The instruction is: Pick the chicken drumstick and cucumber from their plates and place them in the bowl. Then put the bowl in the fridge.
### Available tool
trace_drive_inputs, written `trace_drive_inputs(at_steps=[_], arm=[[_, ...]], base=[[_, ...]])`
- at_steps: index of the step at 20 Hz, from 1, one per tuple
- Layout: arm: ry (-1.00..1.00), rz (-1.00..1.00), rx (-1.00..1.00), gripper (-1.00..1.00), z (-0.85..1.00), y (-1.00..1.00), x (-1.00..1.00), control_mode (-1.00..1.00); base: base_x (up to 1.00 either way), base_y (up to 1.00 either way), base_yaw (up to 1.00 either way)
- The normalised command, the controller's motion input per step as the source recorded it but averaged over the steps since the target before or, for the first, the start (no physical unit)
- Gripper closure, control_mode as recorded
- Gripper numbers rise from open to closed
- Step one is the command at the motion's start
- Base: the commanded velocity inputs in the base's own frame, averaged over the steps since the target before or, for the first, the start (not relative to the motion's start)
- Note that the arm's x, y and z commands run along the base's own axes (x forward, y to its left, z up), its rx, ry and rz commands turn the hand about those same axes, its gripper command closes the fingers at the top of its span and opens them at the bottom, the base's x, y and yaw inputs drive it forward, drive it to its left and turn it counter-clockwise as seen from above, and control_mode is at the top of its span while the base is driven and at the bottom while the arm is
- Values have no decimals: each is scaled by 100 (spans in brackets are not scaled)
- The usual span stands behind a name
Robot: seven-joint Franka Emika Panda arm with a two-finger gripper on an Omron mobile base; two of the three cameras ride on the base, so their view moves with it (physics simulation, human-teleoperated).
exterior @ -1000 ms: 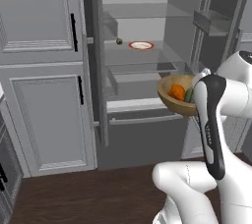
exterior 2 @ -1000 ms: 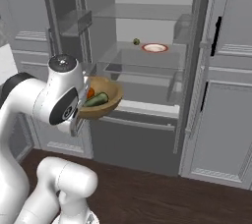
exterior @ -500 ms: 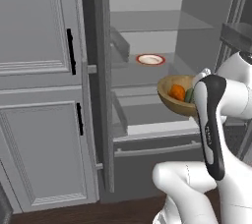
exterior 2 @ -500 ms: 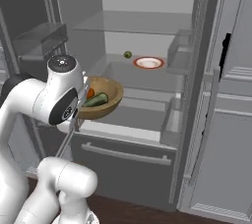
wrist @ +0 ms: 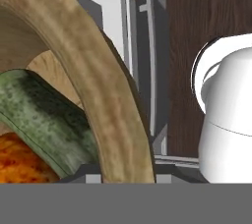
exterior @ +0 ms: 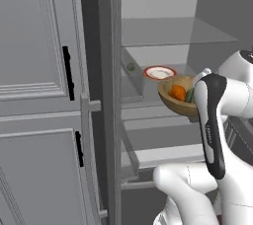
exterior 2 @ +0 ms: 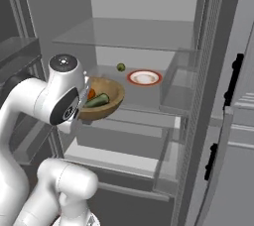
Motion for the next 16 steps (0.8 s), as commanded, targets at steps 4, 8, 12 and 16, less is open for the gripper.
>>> trace_drive_inputs(at_steps=[4, 8, 12, 16], arm=[[0, 0, 0, 100, 0, 0, 0, 100], [0, 0, 0, 100, 0, 0, 0, 100], [-10, 11, 0, 100, -20, -3, 58, -100], [-15, 7, 0, 100, -44, 6, 32, -100]], base=[[60, -18, 4], [59, -9, 9], [0, 0, 0], [0, 0, 0]])
